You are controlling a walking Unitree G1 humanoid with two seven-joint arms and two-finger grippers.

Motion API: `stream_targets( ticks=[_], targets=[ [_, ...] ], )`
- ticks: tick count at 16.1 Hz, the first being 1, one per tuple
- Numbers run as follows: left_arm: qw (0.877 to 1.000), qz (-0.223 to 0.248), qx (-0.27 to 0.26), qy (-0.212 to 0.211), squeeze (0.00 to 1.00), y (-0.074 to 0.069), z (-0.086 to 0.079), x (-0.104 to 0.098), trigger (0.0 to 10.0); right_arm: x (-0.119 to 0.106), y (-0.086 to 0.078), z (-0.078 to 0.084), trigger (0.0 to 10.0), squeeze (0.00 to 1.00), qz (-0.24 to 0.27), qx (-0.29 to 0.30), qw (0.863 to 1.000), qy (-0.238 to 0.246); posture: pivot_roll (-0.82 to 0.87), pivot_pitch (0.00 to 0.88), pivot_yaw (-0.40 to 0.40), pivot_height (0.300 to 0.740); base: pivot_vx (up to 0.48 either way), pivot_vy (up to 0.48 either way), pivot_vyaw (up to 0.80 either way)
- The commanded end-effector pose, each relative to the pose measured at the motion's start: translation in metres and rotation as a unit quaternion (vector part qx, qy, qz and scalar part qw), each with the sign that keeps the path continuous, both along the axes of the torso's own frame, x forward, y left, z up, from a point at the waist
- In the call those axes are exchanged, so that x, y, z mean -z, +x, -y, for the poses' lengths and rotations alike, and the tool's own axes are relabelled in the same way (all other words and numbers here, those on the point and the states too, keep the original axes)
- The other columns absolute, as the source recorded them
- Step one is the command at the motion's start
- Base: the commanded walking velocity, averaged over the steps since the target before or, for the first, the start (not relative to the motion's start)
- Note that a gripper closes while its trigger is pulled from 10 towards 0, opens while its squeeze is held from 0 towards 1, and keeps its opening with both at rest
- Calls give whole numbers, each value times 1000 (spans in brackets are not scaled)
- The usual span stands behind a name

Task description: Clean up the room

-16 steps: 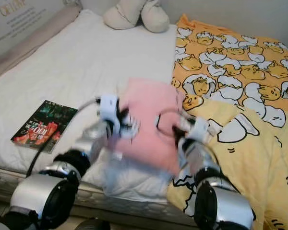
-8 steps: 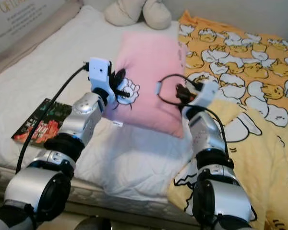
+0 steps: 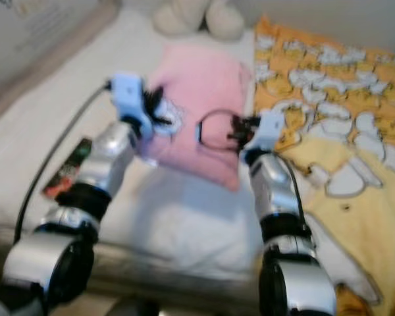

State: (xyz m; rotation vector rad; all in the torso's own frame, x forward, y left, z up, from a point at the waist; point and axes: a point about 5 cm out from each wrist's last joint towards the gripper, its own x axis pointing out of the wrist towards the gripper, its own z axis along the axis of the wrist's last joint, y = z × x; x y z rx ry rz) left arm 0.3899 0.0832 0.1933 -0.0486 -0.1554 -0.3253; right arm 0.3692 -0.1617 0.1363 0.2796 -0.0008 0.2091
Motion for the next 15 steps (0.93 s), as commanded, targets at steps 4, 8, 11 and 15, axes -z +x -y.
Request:
stream_targets(
  ticks=[4, 8, 11, 15],
  targets=[
    [999, 41, 10, -3, 0, -2, 11, -16, 10000, -4, -2, 12, 10000, 0, 9, 28, 1000, -9, 59, 0, -33, 740, 0, 480, 0],
    [999, 35, 5, -4, 0, -2, 12, -14, 10000, -3, -3, 15, 10000, 0, 5, 30, 999, -16, 55, 0, -36, 740, 0, 480, 0],
    [1000, 23, 0, -10, 0, -2, 12, -8, 10000, -3, -3, 18, 10000, 0, 2, 32, 999, -18, 48, 0, -50, 740, 0, 480, 0],
    [1000, 16, -6, -2, 0, -1, 10, -6, 10000, -1, -3, 15, 10000, 0, -3, 26, 999, -19, 52, 0, -51, 740, 0, 480, 0]
  ],
)
